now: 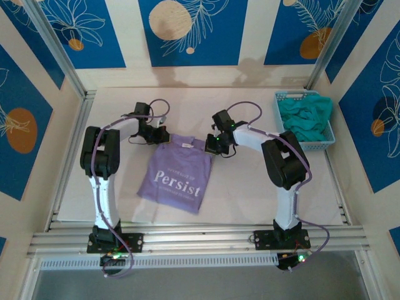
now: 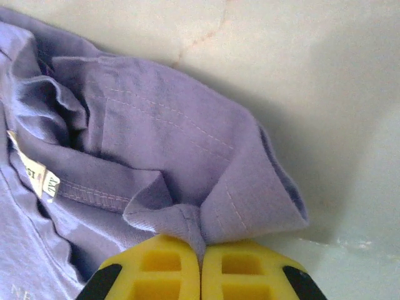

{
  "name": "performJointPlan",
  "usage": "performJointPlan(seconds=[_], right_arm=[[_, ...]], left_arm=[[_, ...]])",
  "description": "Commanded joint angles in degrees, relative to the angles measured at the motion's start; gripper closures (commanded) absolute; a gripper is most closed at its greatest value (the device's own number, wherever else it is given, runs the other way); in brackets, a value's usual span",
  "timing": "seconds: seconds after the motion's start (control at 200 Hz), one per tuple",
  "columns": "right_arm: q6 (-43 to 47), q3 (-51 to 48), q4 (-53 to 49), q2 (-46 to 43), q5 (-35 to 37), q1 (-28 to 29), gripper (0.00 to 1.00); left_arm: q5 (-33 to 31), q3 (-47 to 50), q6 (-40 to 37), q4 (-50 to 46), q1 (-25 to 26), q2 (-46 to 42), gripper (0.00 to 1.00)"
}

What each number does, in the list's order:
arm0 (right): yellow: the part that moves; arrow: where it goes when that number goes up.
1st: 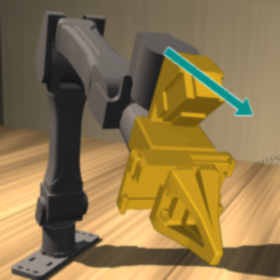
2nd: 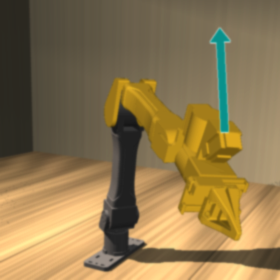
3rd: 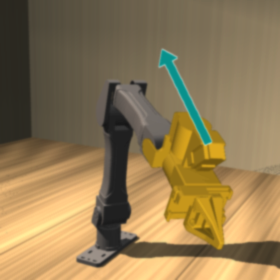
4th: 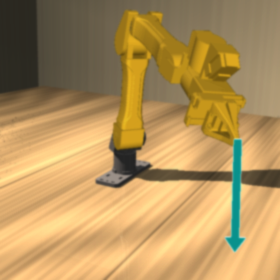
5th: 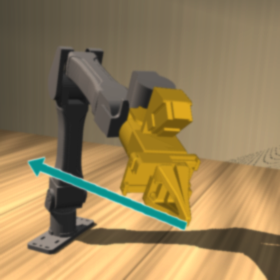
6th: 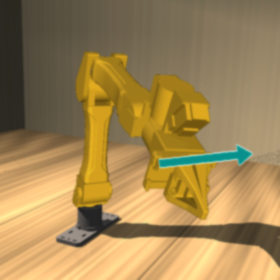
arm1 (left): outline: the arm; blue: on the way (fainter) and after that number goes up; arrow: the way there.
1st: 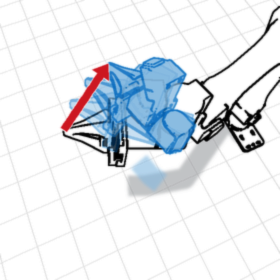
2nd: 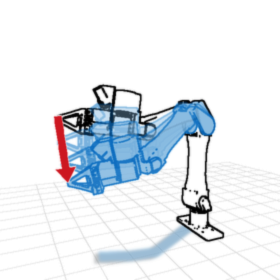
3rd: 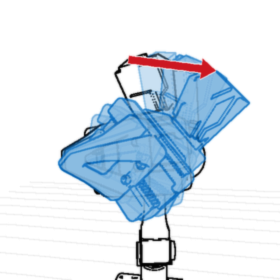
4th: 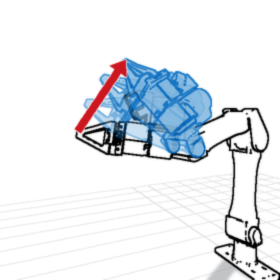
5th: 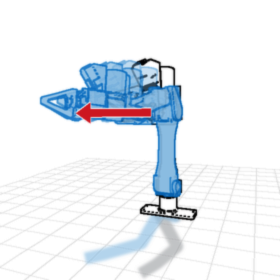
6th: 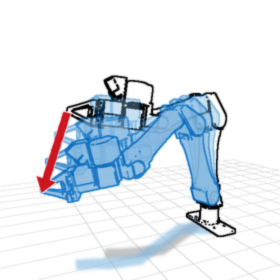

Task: Fold the inside-out t-shirt

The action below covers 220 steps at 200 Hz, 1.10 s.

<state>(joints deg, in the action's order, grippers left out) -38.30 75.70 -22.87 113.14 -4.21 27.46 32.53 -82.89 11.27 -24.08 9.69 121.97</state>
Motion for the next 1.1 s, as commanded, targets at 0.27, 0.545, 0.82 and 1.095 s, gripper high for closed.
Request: performJointPlan(seconds=[0.27, 0.545, 0.82, 1.095], right_arm=[[4.0, 2.6, 4.9, -3.7, 1.1, -2.2, 1.0], [7.9, 10.5, 5.3, -3.1, 0.2, -4.9, 1.0], [16.4, 31.1, 2.1, -0.6, -0.9, -9.2, 1.0], [22.8, 30.9, 5.6, -5.3, -6.3, -9.2, 1.0]], left_arm=[[2.0, 8.5, 11.0, 15.1, -4.2, -8.6, 1.0], [1.8, 3.9, 14.8, 17.7, -4.2, -9.2, 1.0], [0.3, -14.8, 16.4, 17.0, -4.3, -9.6, 1.0], [2.0, -6.8, 18.8, 29.8, -4.2, -18.1, 1.0]])
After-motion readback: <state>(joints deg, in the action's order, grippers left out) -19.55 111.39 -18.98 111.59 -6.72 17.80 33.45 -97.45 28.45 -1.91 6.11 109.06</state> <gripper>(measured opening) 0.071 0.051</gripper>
